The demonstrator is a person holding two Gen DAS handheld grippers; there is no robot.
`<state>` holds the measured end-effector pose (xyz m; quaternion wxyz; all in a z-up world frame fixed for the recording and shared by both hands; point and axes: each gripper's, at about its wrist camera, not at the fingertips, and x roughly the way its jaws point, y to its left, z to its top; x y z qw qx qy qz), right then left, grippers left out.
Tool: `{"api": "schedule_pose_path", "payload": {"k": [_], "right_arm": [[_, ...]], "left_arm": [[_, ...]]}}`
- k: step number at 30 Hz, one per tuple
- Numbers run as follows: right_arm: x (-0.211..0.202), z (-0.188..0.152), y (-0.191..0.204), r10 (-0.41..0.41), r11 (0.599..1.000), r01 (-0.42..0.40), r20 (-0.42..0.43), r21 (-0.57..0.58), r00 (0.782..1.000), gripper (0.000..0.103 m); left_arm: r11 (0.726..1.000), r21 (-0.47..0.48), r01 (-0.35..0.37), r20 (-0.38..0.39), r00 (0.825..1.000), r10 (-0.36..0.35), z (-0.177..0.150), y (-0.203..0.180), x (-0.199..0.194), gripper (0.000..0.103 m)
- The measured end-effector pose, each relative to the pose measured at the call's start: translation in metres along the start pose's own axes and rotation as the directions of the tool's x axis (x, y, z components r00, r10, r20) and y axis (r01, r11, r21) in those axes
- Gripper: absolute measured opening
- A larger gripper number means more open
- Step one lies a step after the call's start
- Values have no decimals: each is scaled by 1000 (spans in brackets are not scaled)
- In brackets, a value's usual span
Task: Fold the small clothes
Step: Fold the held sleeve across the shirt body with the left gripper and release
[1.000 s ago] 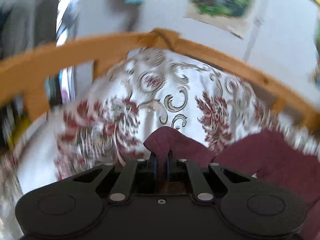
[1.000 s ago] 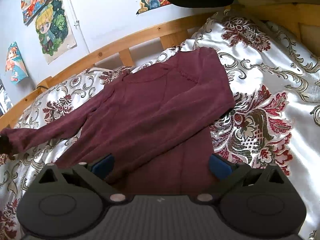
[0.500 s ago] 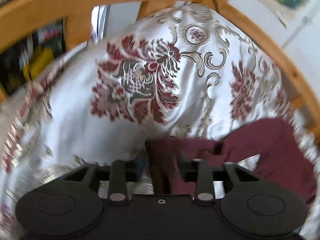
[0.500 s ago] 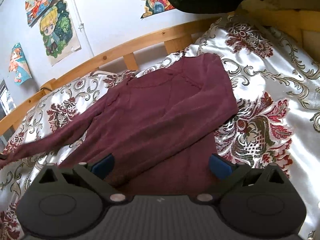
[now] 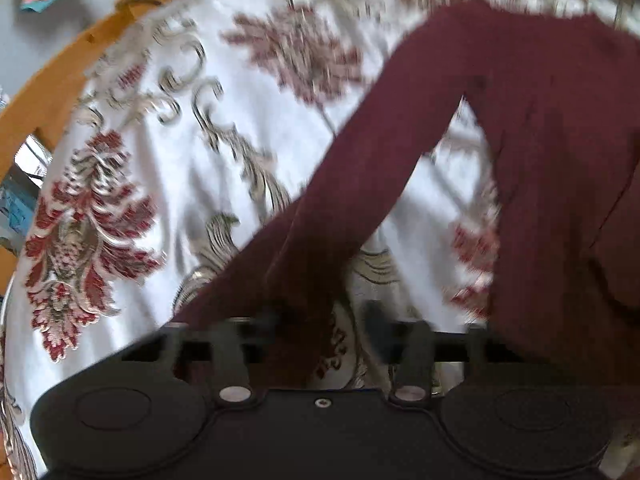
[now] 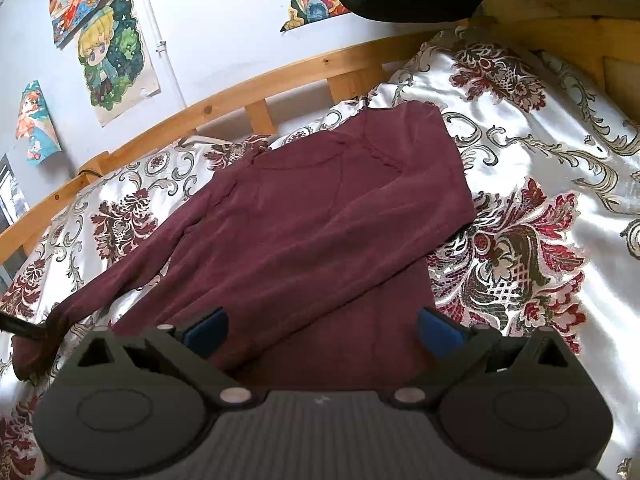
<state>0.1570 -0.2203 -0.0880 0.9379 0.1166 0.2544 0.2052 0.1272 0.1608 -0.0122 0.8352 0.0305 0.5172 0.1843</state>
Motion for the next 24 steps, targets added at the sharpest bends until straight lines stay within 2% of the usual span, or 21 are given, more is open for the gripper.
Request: {"api": "schedule_pose_path", "payload": {"k": [1, 7, 10, 12, 15, 18, 21, 24], "right_arm": [[-1, 0, 0, -1, 1000, 1, 3, 1, 1000, 103], [-1, 2, -3, -2, 1000, 2, 8, 12, 1000, 103], [1, 1, -2, 4, 1000, -4, 1, 9, 1000, 103], [1, 1, 0, 9, 1000, -9, 1, 6, 1000, 103], [0, 1, 1, 11, 1000, -11, 3, 1, 1000, 103], [-2, 3, -1, 7, 1000, -7, 12, 4, 1000, 103], [-5, 7, -4, 2, 1000, -2, 28, 15, 1000, 103], [-9, 11, -9, 4, 1000, -5, 49, 21, 999, 103]], "left_arm": [[1000, -10, 4, -13, 1000, -4, 0, 4, 1, 5], [988, -102, 116, 1, 993, -117, 15, 36, -34, 3], [954, -207, 219, 11, 975, -221, 36, 55, -59, 2], [918, -265, 294, 34, 955, -295, 47, 60, -76, 2], [887, -246, 391, 92, 920, -380, 61, 49, -107, 2], [858, -181, 481, 103, 877, -470, 73, 21, -127, 2], [836, -89, 541, 63, 841, -537, 83, -20, -135, 3], [813, -10, 582, 24, 813, -582, 91, -56, -134, 3]]}}
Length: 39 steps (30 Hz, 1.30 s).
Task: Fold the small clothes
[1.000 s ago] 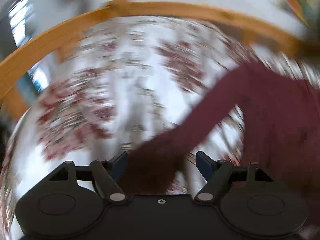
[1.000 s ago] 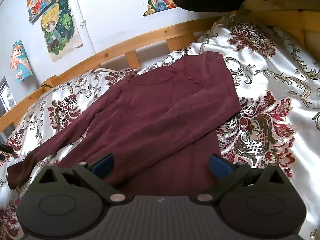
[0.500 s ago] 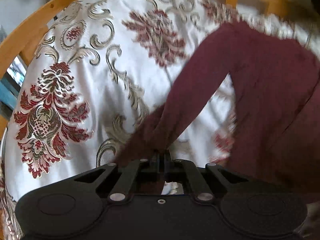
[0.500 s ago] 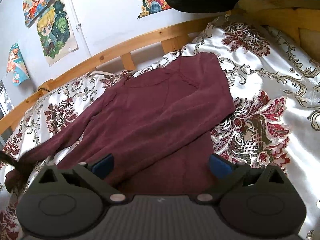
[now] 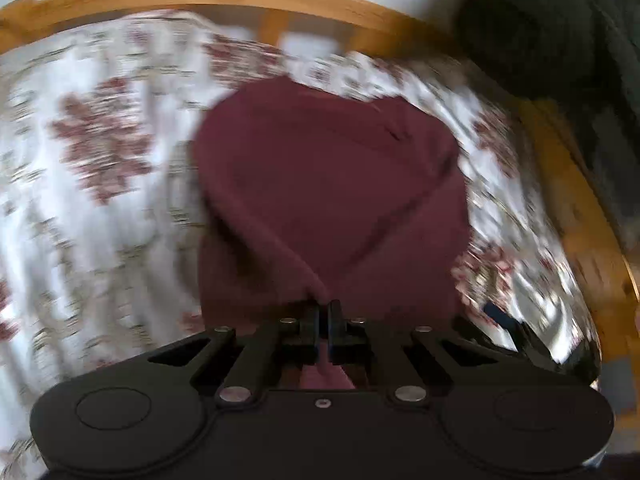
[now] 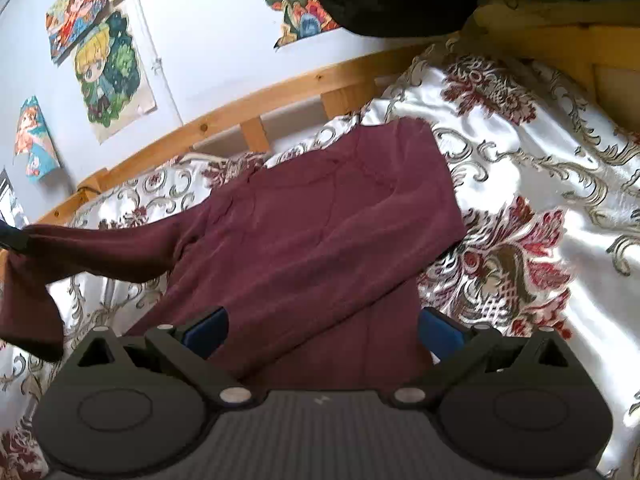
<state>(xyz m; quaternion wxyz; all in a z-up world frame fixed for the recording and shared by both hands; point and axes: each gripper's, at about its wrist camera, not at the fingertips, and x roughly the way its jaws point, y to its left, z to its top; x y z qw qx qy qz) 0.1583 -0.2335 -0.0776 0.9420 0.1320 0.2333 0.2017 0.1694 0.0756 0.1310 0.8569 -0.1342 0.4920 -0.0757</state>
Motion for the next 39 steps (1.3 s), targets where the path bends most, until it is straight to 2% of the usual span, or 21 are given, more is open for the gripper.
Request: {"api": "schedule_pose_path", "payload": {"k": [5, 11, 15, 18, 21, 22, 25, 28, 30, 33, 35, 38, 39], "right_arm": [[-9, 14, -16, -52, 999, 52, 58, 4, 997, 103], [-15, 27, -48, -131, 990, 125, 92, 60, 987, 103], [-10, 28, -59, -154, 987, 151, 64, 58, 986, 103], [0, 24, -55, -159, 987, 159, 16, 11, 987, 103], [8, 17, -42, -131, 990, 129, -25, -59, 991, 103], [9, 14, -37, -109, 992, 106, -31, -72, 994, 103], [9, 7, -21, 29, 994, -33, -46, -100, 999, 103], [10, 1, -5, 188, 977, -194, -71, -89, 980, 103], [14, -4, 7, 244, 965, -251, -84, -81, 966, 103], [22, -13, 33, 241, 960, -253, -101, -124, 965, 102], [24, -18, 50, 220, 953, -235, -97, -189, 971, 98], [26, -26, 67, 180, 949, -197, -92, -246, 979, 84], [27, -27, 68, 178, 949, -197, -97, -245, 979, 73]], "left_arm": [[996, 69, 61, -79, 995, -56, 10, -35, 56, 3], [993, 74, 88, -170, 983, -75, 16, -54, 125, 3], [995, 64, 82, -208, 976, -67, 18, -60, 156, 6], [996, 43, 81, -200, 977, -71, 18, -58, 165, 12], [994, 29, 103, -169, 981, -97, 20, -56, 164, 27], [994, 29, 110, -161, 981, -104, 21, -56, 164, 35], [990, 48, 132, -131, 983, -124, 23, -57, 158, 50], [986, 75, 146, -90, 986, -139, 23, -56, 147, 63], [985, 89, 150, -57, 988, -146, 22, -52, 140, 67], [986, 94, 135, 0, 991, -136, 22, -42, 128, 73], [991, 74, 107, 67, 991, -112, 20, -30, 118, 90], [1000, 13, 19, 185, 983, -21, 17, -5, 102, 100], [1000, -7, -12, 208, 978, 13, 16, 4, 98, 100]]}}
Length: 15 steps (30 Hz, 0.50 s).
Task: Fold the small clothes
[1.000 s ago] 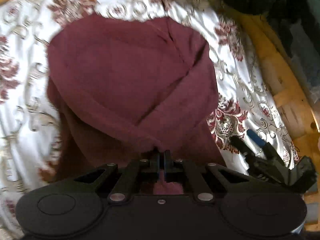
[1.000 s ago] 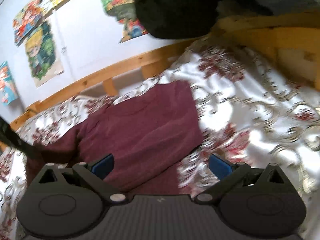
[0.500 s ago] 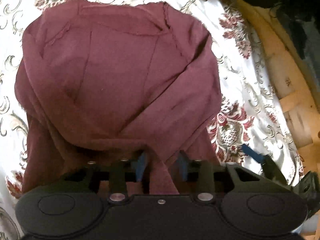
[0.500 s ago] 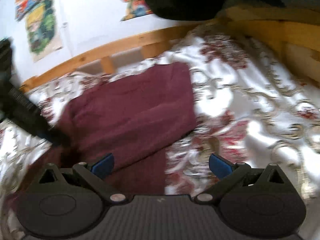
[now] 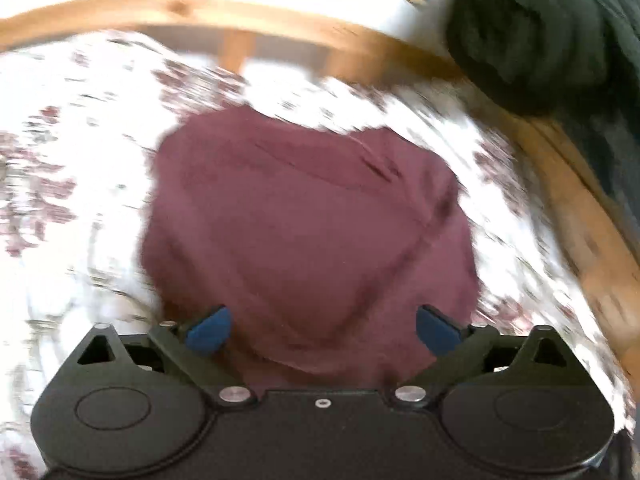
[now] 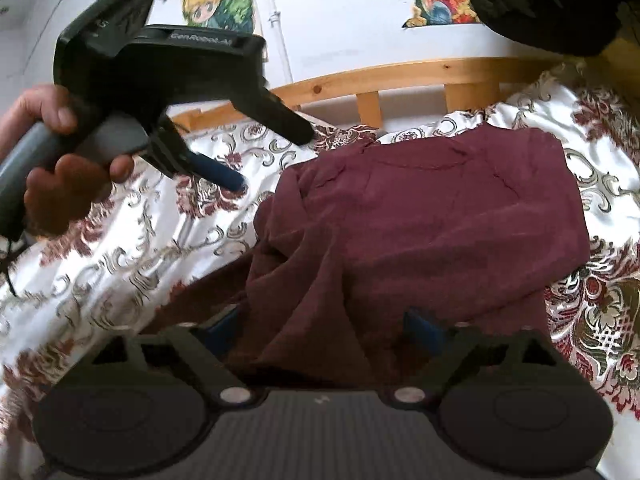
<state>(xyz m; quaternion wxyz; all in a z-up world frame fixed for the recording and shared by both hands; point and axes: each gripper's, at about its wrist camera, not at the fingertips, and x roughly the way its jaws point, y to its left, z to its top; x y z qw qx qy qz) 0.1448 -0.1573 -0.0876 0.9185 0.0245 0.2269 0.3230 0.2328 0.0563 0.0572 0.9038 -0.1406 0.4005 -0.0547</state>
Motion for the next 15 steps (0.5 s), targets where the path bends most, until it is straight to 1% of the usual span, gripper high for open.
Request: {"api": "schedule_pose_path", "payload": {"k": [1, 2, 3, 4, 5, 6, 7, 8, 9, 10, 11, 12, 14, 15], "right_arm": [[1, 0, -1, -1, 1000, 1, -5, 9, 1000, 56], [1, -1, -3, -3, 1000, 3, -10, 22, 1000, 45], [1, 0, -6, -3, 999, 4, -14, 42, 1000, 25], [-1, 2, -12, 10, 997, -9, -13, 76, 1000, 17], [-4, 5, -20, 38, 991, -36, -12, 126, 999, 15], [-6, 8, -31, 86, 974, -82, -11, 210, 996, 11], [-10, 12, -45, 147, 935, -140, 4, 327, 989, 10], [-14, 13, -61, 207, 876, -200, 34, 439, 978, 10], [-20, 14, -75, 250, 815, -246, 64, 525, 966, 10], [-25, 14, -88, 265, 769, -264, 86, 583, 960, 10], [-30, 14, -98, 254, 753, -254, 88, 607, 963, 10], [-33, 14, -107, 229, 749, -229, 81, 622, 970, 10], [-34, 8, -123, 176, 755, -172, 57, 632, 983, 10], [-32, 6, -128, 144, 763, -129, 28, 633, 989, 10]], "left_arm": [[999, -15, -41, 20, 999, 41, 0, 11, -3, 101], [997, -27, -72, 31, 997, 73, -1, 19, -5, 101], [994, -41, -103, 40, 994, 105, -1, 29, -7, 101], [990, -58, -130, 45, 990, 133, -2, 39, -9, 101], [986, -79, -149, 46, 987, 152, -2, 48, -9, 101], [981, -104, -164, 45, 985, 169, -5, 58, -11, 101], [977, -126, -174, 41, 983, 180, -6, 66, -12, 100], [972, -148, -181, 36, 981, 188, -8, 72, -12, 100], [968, -169, -185, 31, 981, 193, -8, 78, -12, 100], [966, -181, -183, 29, 981, 191, -10, 83, -13, 100], [965, -188, -181, 27, 982, 190, -12, 87, -13, 100], [965, -188, -185, 23, 981, 192, -12, 88, -12, 100], [964, -176, -198, 19, 979, 205, -11, 88, -9, 100], [965, -168, -201, 18, 978, 207, -12, 87, -8, 100]]}}
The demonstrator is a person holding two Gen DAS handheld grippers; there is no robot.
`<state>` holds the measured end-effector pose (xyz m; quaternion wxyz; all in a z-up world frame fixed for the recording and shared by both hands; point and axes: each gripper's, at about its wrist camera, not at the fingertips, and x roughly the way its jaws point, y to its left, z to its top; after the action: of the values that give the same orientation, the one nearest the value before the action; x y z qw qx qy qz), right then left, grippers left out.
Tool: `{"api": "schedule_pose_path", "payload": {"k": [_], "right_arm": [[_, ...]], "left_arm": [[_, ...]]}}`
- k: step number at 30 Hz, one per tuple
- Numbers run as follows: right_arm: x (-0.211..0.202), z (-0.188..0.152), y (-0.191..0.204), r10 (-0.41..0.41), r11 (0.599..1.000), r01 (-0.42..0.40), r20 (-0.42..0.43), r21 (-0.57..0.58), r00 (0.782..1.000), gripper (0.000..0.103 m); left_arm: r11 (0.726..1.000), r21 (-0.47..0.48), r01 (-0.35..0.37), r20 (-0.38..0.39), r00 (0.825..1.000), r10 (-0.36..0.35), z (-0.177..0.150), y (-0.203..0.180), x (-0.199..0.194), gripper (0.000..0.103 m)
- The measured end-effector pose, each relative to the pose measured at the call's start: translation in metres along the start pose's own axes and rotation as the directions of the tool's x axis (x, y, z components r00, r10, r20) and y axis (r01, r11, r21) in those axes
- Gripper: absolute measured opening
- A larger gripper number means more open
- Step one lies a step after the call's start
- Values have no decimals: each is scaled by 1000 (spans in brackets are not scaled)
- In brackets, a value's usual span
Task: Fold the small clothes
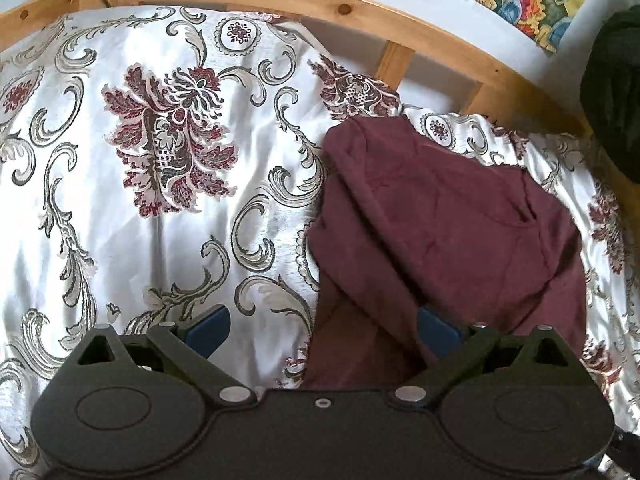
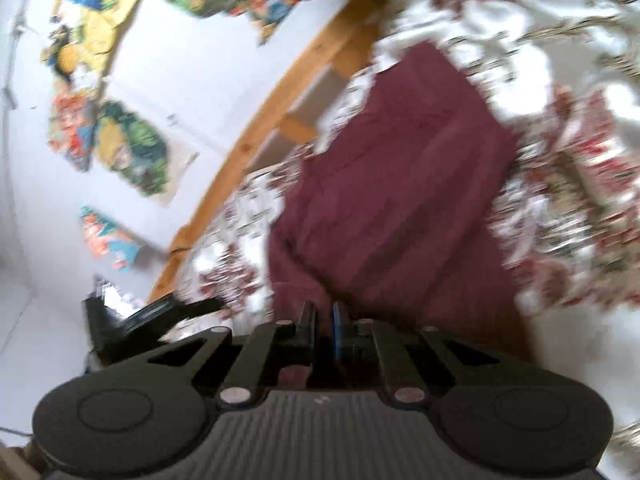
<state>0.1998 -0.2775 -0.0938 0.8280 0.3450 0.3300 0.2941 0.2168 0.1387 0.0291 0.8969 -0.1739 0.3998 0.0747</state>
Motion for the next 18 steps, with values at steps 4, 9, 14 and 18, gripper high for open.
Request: {"api": "schedule_pose_path", "payload": {"k": [4, 9, 14, 18], "right_arm": [[8, -3, 1, -148, 982, 148, 6, -114, 989, 43], [7, -13, 27, -173, 919, 196, 97, -342, 980, 76], [10, -8, 35, -150, 892, 189, 126, -411, 981, 86], [30, 18, 45, -146, 877, 171, 89, -449, 985, 89]], "left_arm": [[1000, 28, -1, 3, 1000, 1, 1, -7, 9, 100], [996, 83, -17, 53, 998, 13, 4, -12, 22, 99], [985, 171, 26, 57, 998, -36, 8, -7, 37, 95], [972, 163, 168, -14, 986, -168, 12, 9, 58, 77]]}}
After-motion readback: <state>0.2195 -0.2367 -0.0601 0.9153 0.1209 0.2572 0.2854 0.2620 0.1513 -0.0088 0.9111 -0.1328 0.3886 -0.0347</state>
